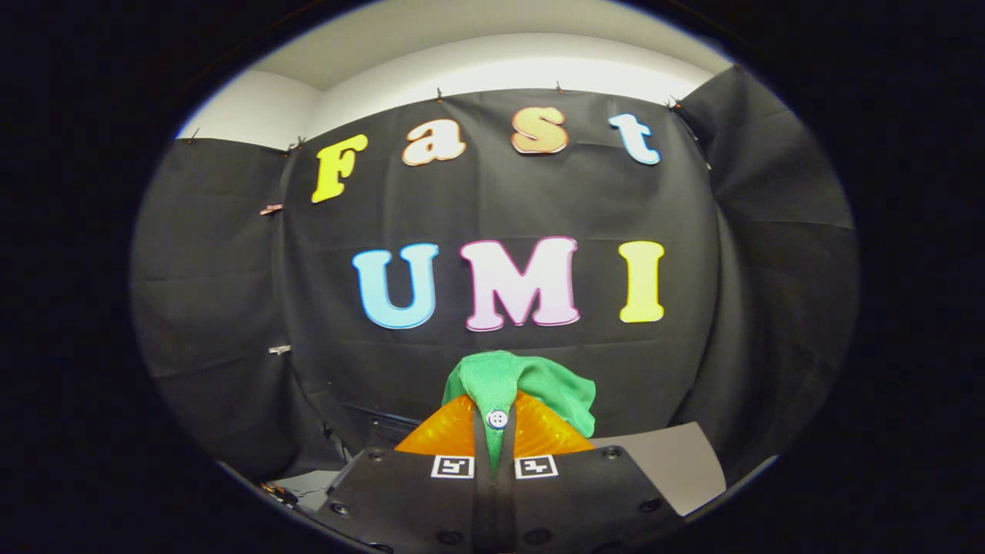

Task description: Put the clothes into the washing machine and then close the washing machine lid.

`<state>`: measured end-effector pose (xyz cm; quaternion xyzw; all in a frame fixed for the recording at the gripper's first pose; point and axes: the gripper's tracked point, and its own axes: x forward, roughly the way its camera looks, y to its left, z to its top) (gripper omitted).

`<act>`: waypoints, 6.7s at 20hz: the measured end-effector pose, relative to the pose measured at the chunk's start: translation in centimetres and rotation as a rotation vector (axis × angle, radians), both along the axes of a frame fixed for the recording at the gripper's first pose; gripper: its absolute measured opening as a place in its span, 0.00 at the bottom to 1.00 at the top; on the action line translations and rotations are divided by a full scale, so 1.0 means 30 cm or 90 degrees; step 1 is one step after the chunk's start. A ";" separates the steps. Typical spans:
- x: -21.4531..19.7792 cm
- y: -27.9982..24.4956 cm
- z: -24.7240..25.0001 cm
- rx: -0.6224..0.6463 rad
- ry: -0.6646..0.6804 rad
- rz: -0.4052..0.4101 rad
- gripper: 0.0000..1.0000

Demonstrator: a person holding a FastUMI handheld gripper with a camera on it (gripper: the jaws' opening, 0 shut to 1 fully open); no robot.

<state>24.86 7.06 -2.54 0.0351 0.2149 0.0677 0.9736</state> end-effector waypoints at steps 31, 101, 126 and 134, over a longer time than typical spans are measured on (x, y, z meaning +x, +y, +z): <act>-0.093 0.658 -1.228 -0.030 0.409 0.322 0.05; 0.177 0.370 -1.059 -0.042 0.157 -0.122 1.00; -0.156 0.430 -0.830 -0.028 0.153 -0.047 0.99; -0.235 0.342 -0.503 -0.019 0.002 -0.026 0.99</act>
